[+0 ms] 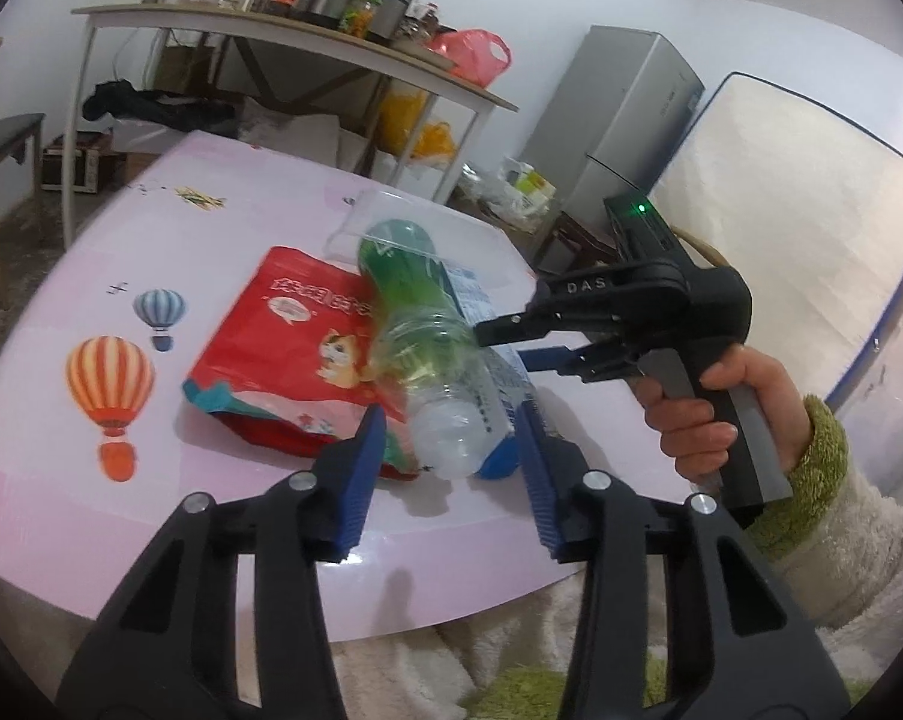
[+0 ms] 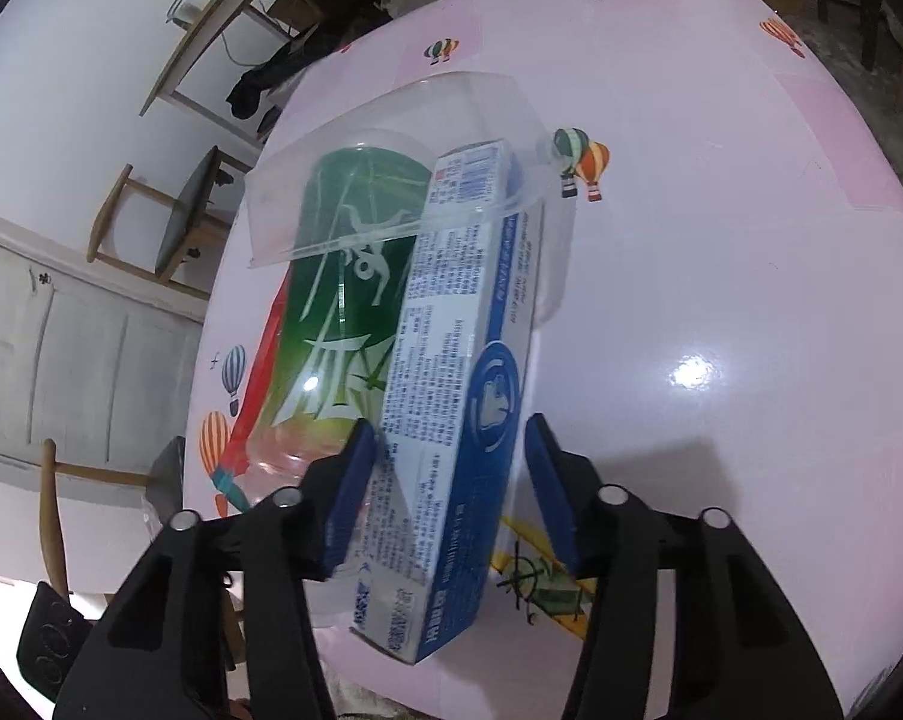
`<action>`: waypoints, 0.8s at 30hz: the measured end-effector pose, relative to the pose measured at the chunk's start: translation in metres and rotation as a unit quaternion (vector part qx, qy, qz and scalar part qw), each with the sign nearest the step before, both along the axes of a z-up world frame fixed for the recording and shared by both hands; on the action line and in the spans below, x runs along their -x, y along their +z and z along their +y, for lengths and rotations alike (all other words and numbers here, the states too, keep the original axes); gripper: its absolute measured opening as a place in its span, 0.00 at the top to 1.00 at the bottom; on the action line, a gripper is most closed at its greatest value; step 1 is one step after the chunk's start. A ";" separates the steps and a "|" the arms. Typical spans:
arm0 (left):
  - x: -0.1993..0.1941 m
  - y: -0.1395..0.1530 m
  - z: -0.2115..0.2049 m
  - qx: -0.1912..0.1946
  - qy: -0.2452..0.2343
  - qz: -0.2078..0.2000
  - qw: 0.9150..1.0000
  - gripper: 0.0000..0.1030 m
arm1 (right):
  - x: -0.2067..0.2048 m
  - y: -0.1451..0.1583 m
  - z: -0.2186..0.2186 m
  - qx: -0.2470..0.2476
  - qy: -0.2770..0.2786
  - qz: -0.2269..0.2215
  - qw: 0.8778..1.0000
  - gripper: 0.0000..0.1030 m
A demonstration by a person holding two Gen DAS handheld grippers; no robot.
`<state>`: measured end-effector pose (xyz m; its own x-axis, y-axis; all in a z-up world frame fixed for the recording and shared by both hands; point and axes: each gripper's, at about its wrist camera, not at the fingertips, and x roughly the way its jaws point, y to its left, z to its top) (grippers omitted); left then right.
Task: Collect trash
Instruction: 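Grasp the clear plastic container with the right tool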
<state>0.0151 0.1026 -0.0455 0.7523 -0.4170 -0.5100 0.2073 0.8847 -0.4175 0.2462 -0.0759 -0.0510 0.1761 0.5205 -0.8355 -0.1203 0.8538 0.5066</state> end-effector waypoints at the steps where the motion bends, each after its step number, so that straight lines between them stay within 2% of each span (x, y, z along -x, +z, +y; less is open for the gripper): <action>1: -0.002 0.001 0.000 0.002 -0.003 -0.002 1.000 0.60 | -0.001 0.000 0.001 0.000 0.000 0.003 1.000 0.53; 8: -0.012 0.004 -0.007 -0.001 -0.017 -0.001 1.000 0.60 | -0.007 -0.012 0.019 0.007 0.018 0.025 1.000 0.53; 11: -0.014 0.003 -0.011 -0.003 -0.018 0.001 1.000 0.60 | -0.008 -0.021 0.014 -0.017 0.011 0.041 0.999 0.54; 17: -0.017 -0.003 -0.013 -0.005 -0.016 0.013 1.000 0.60 | -0.001 -0.020 0.007 -0.026 0.027 0.053 0.998 0.57; 21: -0.022 -0.005 -0.012 -0.005 -0.014 0.015 1.000 0.60 | 0.009 -0.016 0.005 -0.013 0.055 0.059 0.997 0.57; 24: -0.024 -0.006 -0.013 -0.008 -0.013 0.015 1.000 0.60 | 0.014 -0.008 0.003 0.011 0.074 0.046 0.996 0.48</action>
